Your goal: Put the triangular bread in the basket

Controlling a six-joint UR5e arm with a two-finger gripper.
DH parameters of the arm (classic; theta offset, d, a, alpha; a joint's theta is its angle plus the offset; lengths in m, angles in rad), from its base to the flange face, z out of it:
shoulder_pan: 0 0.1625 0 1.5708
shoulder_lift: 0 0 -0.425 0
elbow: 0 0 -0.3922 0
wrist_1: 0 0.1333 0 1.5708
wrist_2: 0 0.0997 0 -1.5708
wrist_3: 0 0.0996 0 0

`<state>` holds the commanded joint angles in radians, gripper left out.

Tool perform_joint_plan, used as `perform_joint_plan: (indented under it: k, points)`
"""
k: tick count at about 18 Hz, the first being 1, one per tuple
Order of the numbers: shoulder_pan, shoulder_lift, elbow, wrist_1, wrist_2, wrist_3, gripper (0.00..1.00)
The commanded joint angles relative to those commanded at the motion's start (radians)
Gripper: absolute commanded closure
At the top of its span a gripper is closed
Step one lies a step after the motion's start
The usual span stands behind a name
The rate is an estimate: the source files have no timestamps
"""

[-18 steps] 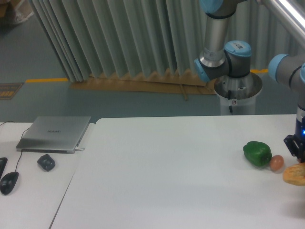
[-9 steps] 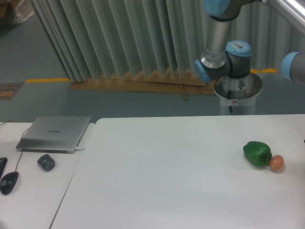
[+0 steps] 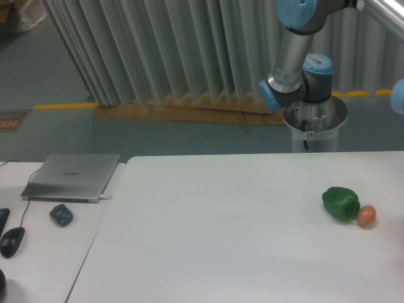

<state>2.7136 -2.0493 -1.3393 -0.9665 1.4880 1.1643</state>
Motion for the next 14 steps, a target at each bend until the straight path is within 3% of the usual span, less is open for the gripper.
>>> perform_joint_plan:
  k: [4, 14]
  points:
    - [0.015, -0.075, 0.034, 0.051, 0.002, 0.002, 0.84]
    - [0.023, -0.103, 0.051, 0.054, 0.0, 0.005, 0.83]
